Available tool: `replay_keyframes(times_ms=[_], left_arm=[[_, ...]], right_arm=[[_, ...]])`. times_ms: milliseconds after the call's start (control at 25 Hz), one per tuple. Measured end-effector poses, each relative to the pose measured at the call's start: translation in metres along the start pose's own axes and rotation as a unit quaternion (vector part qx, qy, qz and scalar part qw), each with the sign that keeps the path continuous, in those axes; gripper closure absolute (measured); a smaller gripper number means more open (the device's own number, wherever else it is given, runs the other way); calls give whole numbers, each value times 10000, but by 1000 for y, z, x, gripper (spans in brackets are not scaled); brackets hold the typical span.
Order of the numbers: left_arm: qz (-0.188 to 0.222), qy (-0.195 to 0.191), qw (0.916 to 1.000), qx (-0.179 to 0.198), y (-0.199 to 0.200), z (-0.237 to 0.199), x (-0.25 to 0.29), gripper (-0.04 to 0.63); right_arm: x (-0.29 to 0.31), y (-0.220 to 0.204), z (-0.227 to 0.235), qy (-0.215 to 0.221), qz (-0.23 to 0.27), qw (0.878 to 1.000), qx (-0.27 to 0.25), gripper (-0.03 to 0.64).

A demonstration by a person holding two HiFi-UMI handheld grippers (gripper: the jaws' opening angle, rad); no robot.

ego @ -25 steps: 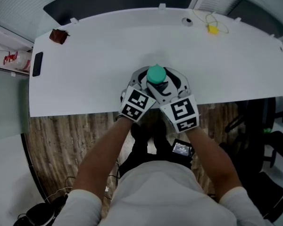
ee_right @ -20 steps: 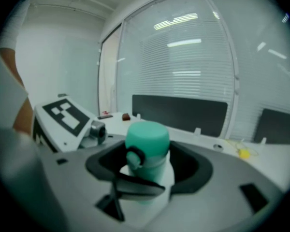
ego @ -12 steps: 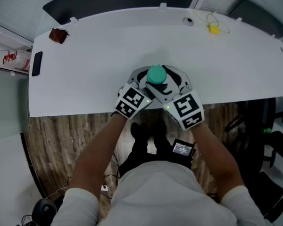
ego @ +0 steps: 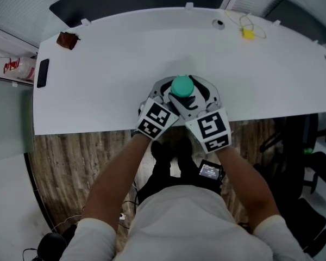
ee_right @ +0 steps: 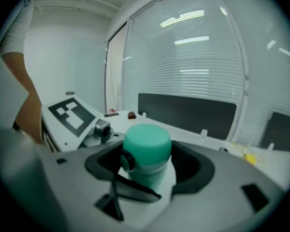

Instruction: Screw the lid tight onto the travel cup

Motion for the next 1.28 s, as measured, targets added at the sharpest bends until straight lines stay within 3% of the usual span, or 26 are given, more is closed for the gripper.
replay_keyframes(times_ms=[240,840,1280], left_arm=[[29,260,9997,-34,1,2,2,270],[-94,211,9997,74,2,-2,2,268],[-109,263,9996,17,0,-4,-8,268]], right_arm=[[3,1,-3,-237,64,9997,86,308],[4,1,4,84,35,9999,-113,307],[3,1,4,58,55,9999,-128,307]])
Point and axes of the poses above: the fingertips, and each gripper's own axes: x forward along the fingers, z to its right, y out of its top, the point moved 10 cm from there along -x, backward along the fingers, and after that the axes turned 13 degrees about y, right-handed, at the moved point
